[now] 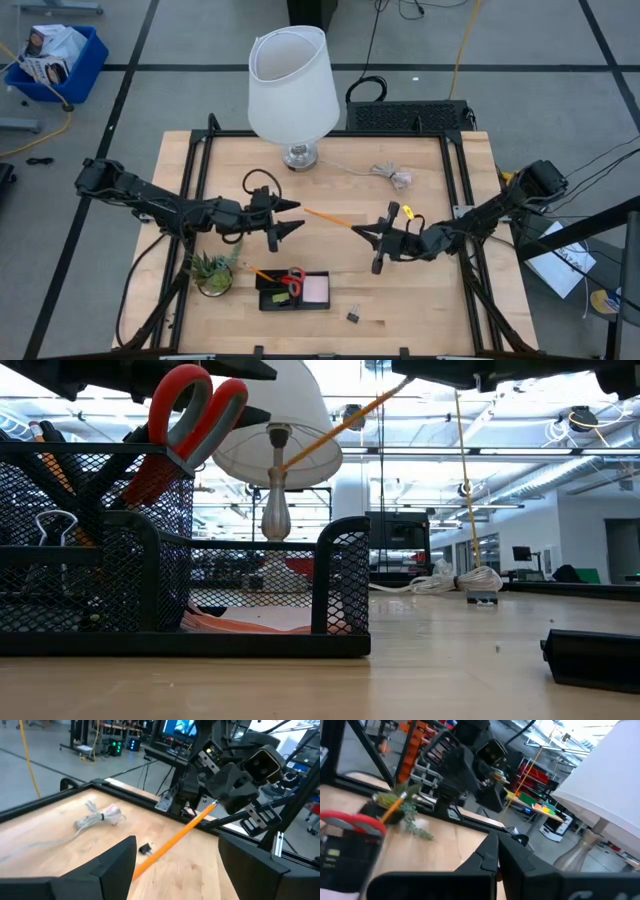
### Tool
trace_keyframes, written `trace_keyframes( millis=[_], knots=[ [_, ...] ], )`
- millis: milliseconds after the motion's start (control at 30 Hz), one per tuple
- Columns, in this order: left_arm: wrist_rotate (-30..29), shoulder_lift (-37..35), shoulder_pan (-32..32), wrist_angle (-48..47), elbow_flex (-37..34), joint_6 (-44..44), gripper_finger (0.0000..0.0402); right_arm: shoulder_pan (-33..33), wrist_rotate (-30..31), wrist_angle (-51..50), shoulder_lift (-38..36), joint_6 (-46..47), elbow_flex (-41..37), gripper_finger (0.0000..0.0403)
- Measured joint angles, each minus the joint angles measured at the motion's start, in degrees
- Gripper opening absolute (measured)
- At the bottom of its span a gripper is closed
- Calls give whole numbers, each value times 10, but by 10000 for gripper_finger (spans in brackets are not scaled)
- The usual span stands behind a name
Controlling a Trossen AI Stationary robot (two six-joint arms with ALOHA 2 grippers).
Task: Pick and place office supplies into organizer
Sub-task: Put the yellow pencil into the black desk organizer, then put the black paper clip into the black desk organizer
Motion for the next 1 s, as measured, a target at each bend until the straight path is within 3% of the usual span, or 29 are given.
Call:
trace_keyframes(
  millis=[333,767,867,1000],
  knots=[
    [1,-5,-31,4,0,19,274,2,0,-15,-15,5,0,2],
    [-4,-5,-39,-18,0,12,273,10,1,-113,-15,59,0,4],
    [-4,-5,-39,-18,0,11,274,9,-28,-138,-15,105,0,31],
    [-4,-5,-39,-18,0,11,274,1,-23,-169,-14,155,0,103]
  ],
)
